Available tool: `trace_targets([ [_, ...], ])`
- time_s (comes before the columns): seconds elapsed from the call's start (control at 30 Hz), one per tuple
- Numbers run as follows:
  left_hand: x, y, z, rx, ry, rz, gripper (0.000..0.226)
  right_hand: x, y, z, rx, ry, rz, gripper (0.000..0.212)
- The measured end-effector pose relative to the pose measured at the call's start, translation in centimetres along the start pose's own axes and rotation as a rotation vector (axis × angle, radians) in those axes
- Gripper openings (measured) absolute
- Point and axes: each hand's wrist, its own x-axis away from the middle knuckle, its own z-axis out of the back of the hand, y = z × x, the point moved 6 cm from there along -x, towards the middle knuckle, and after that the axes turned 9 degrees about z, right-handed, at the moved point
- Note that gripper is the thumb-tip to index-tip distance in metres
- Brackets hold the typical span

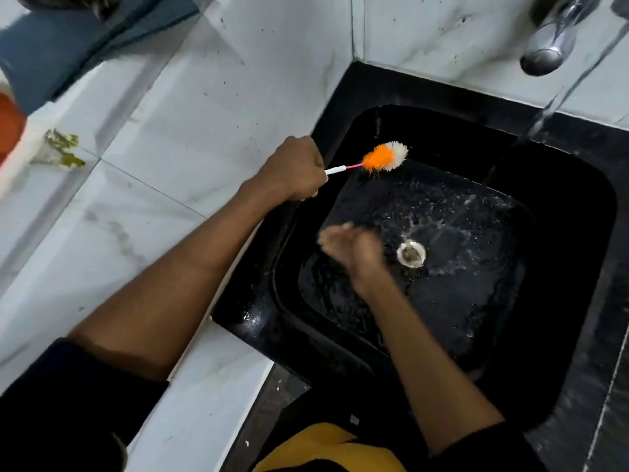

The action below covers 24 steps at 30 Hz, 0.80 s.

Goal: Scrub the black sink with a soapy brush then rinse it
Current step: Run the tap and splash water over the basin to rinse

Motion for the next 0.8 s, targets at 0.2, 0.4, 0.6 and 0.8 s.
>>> trace_targets([
  [0.2, 0.1, -0.6, -0.2, 0.008, -0.022, 0.006, 0.015, 3.6, 4.2, -1.3, 0.187, -0.102, -0.086, 0.033],
  [0.4, 0.6, -1.5, 0.1, 0.026, -0.016, 0.0, 0.016, -1.4, -4.7, 7.5, -0.459, 0.3, -0.03, 0.035],
  [0.6, 1.0, -2.0, 0.1, 0.027, 0.0, 0.01, 0.014, -3.3, -13.8, 9.9, -0.56, 0.364, 0.205, 0.036],
  [0.8, 0.9, -2.3, 0.2, 0.049, 0.017, 0.025, 0.013, -1.1, -10.5, 5.4, -0.134, 0.217, 0.132, 0.036],
])
